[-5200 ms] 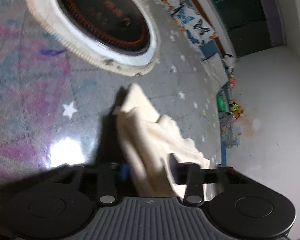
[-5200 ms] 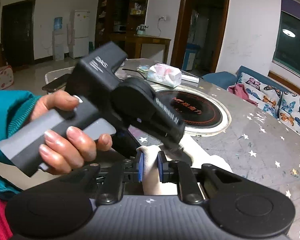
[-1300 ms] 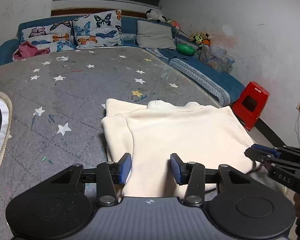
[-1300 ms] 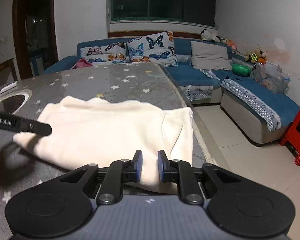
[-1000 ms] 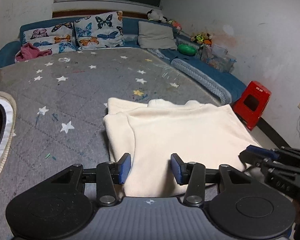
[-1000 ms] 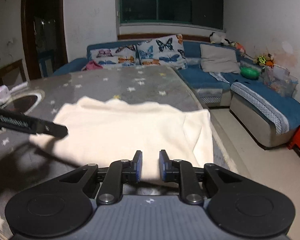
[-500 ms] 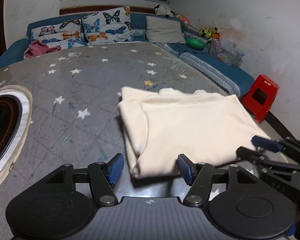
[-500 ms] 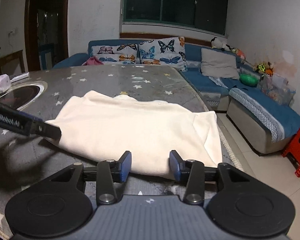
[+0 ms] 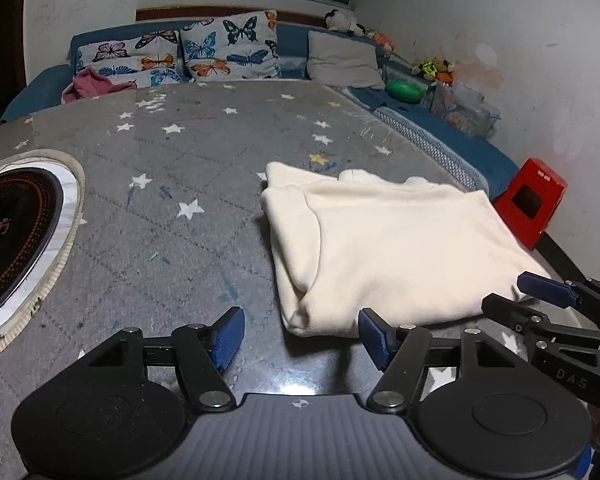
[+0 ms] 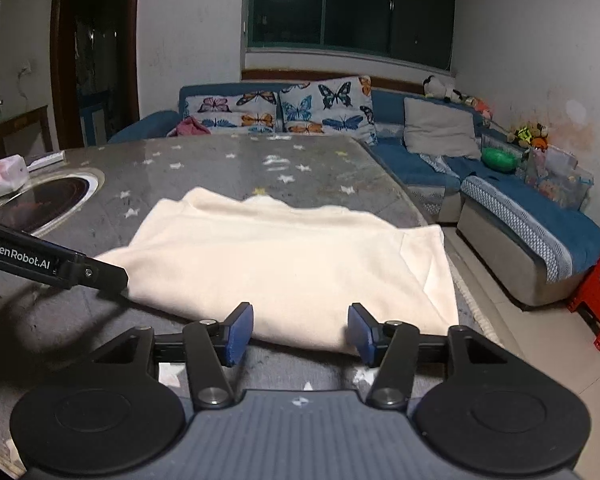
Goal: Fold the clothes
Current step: 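Open both grippers and withdraw them from the folded sweatshirt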
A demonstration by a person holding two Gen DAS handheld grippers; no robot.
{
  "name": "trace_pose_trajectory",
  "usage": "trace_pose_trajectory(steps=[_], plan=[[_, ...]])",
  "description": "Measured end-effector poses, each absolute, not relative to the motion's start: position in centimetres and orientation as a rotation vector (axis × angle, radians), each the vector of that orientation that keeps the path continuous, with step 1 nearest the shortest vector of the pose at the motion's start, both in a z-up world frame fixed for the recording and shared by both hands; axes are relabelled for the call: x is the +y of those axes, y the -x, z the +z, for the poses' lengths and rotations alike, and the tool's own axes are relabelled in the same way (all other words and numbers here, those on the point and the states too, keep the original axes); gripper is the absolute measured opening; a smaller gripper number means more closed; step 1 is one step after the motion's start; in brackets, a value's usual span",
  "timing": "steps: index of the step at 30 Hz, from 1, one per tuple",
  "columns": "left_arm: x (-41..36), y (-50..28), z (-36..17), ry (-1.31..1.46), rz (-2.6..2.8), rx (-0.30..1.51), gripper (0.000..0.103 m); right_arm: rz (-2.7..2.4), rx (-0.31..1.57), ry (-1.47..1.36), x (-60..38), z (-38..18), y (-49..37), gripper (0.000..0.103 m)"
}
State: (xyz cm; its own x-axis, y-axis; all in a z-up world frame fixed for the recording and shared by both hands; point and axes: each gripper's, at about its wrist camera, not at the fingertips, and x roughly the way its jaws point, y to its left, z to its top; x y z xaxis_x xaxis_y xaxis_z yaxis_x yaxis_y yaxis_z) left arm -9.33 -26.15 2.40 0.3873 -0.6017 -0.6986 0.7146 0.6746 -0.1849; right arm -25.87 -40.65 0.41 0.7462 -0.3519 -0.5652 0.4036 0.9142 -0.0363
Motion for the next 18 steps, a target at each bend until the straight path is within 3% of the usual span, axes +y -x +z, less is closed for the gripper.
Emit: trace_pose_trajectory(steps=[14,18], plan=[[-26.1,8.3,2.0,-0.146,-0.802,0.849,0.071,-0.424,0.626,-0.098,-40.1,-0.4,24.5,0.070],[-25.2,8.8,2.5,-0.137,-0.800,0.833,0.083,-0.431,0.607,-0.111,-39.9,0.3,24.9,0.079]])
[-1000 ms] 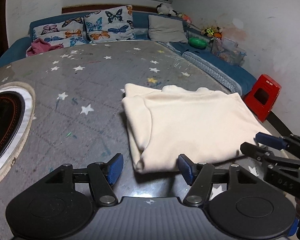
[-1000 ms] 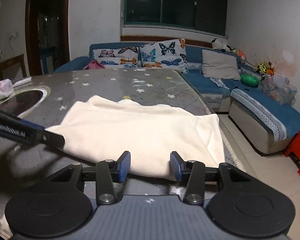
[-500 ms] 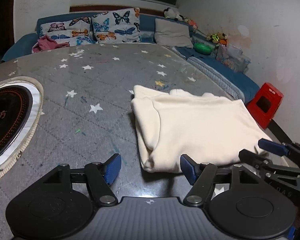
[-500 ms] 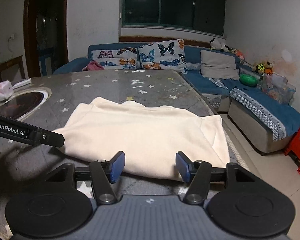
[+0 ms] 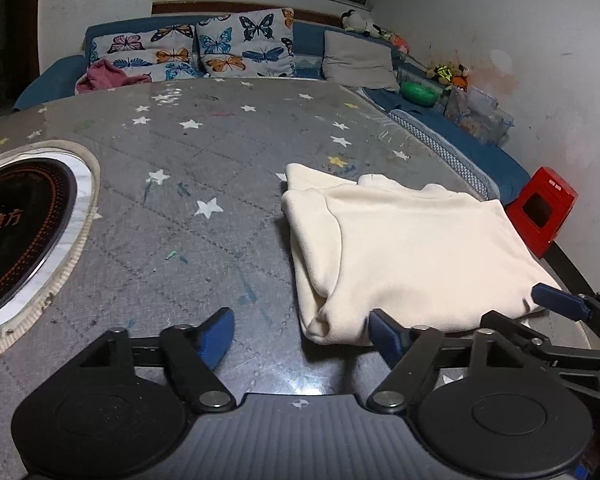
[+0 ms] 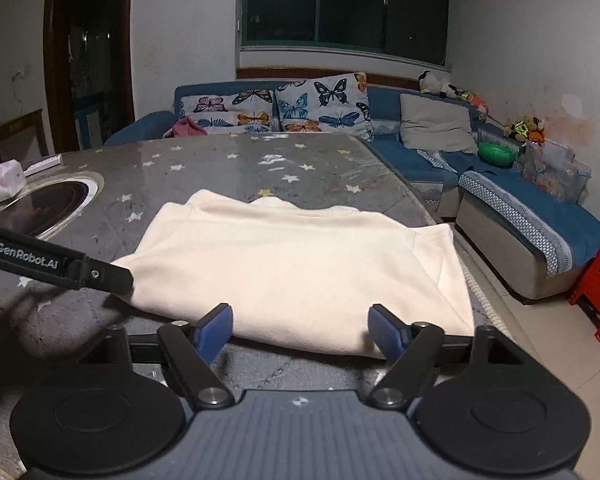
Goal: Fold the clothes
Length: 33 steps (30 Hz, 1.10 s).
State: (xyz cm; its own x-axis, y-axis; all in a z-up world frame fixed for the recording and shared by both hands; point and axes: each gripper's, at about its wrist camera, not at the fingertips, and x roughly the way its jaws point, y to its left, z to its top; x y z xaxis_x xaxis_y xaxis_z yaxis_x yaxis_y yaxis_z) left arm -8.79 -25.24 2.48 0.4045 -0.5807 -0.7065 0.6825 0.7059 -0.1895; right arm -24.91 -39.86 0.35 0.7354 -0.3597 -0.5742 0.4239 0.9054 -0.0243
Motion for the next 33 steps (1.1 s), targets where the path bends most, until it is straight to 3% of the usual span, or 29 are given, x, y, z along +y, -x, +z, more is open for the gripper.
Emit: trace_pose_trajectory(steps=[8,11,19,33], plan=[[-23.5,10.2,3.5,-0.142,-0.811,0.781,0.098,-0.462,0.600,-0.126,-39.2,0.8,25.3,0.086],[-23.0,10.8,3.8,-0.153,-0.808,0.762,0.102,-0.472,0.593,-0.127,-38.9,0.9,25.4,0.095],[-22.1,11.8,3.7,-0.179,-0.779,0.760,0.103,-0.493,0.591,-0.117,-38.1,1.1,25.9,0.103],[-20.5,13.4,3.6,-0.225,-0.722,0.734,0.103,-0.497,0.602,-0.142,-36.6,0.4,26.8,0.103]])
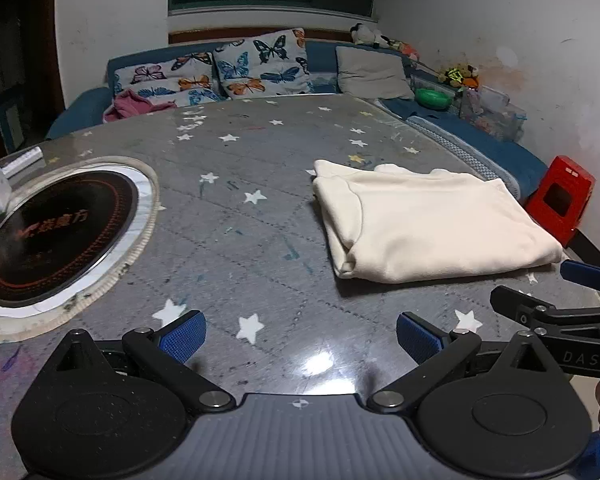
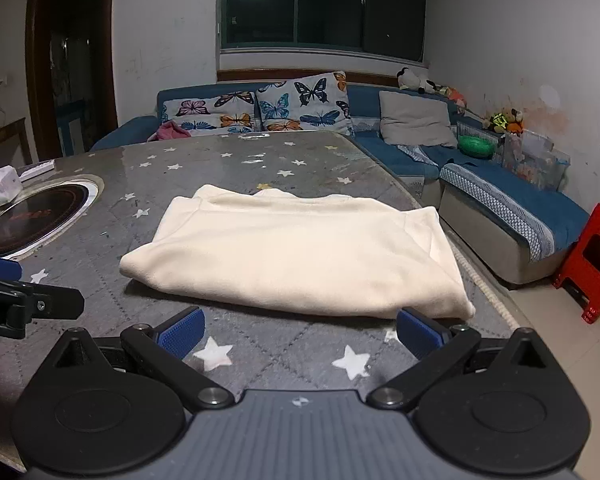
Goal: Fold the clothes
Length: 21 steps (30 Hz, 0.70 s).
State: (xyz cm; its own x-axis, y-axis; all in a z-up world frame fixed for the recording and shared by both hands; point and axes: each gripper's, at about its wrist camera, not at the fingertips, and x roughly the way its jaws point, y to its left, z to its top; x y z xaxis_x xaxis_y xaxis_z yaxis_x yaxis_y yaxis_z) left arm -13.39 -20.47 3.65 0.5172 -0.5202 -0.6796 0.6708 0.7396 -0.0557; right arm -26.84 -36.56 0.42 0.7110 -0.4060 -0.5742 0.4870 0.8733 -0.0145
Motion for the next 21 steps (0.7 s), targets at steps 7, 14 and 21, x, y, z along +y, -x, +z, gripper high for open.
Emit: trace_pose_trajectory(steps=[7,14,21], plan=[[-20.1,14.4,4.0,-0.244,-0.705,0.710,0.103,-0.492,0.610,-0.154,-36.0,0.1,27.0,0.103],[-19.7,15.2,4.2,-0.248,-0.701,0.696,0.103,-0.489,0.602,-0.172,-35.4,0.1,27.4,0.103],[-19.3,15.9,4.7,-0.253,-0.697,0.676,0.103,-0.491,0.599,-0.168,-34.9,0.1,27.7,0.103]])
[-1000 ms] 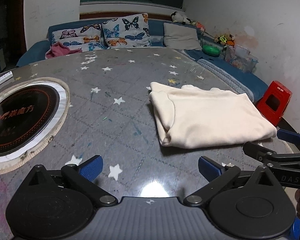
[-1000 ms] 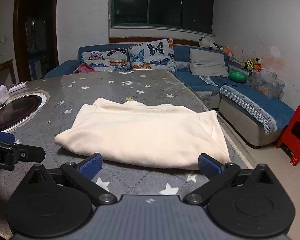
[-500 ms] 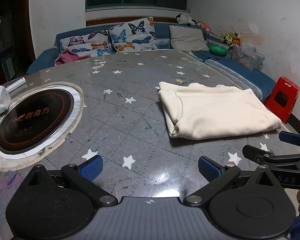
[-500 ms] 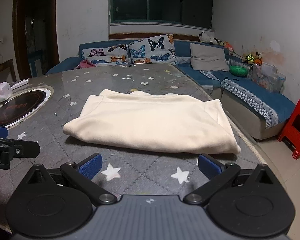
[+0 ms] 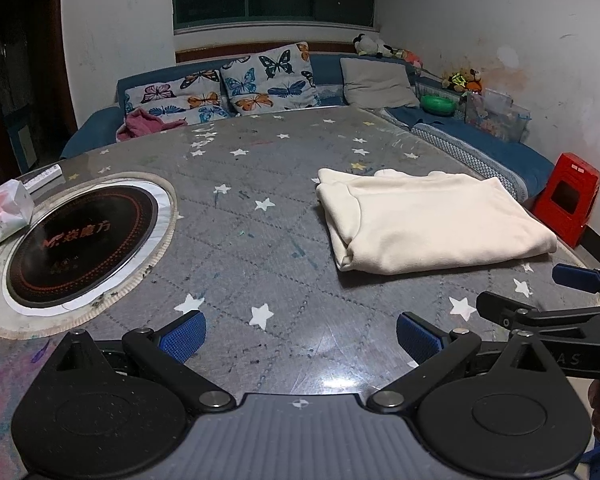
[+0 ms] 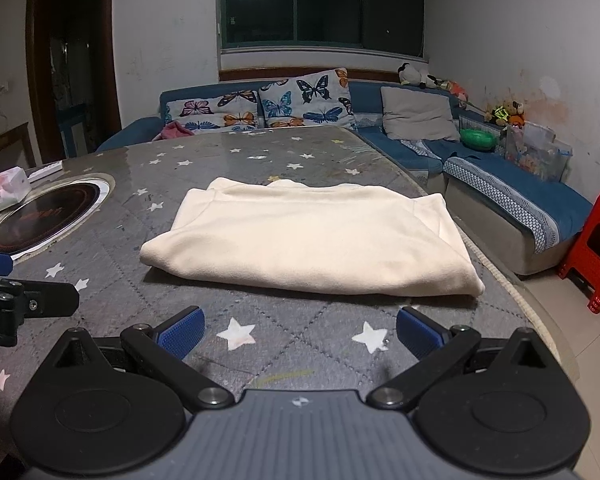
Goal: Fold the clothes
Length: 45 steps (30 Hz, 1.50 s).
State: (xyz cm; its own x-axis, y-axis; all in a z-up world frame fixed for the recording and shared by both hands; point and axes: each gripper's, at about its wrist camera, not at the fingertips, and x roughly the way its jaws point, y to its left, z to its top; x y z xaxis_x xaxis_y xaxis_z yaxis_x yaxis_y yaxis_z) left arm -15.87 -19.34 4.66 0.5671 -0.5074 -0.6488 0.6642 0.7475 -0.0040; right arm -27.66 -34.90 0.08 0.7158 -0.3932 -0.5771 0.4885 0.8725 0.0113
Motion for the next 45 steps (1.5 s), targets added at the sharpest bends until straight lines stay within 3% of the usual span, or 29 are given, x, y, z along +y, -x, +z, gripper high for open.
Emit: trace_pose_trajectory(steps=[45], plan=[[-19.8,16.7,5.7,-0.278,-0.684,0.624,0.103,-0.488,0.593,-0.186,-34.5,-0.1,27.9,0.103]])
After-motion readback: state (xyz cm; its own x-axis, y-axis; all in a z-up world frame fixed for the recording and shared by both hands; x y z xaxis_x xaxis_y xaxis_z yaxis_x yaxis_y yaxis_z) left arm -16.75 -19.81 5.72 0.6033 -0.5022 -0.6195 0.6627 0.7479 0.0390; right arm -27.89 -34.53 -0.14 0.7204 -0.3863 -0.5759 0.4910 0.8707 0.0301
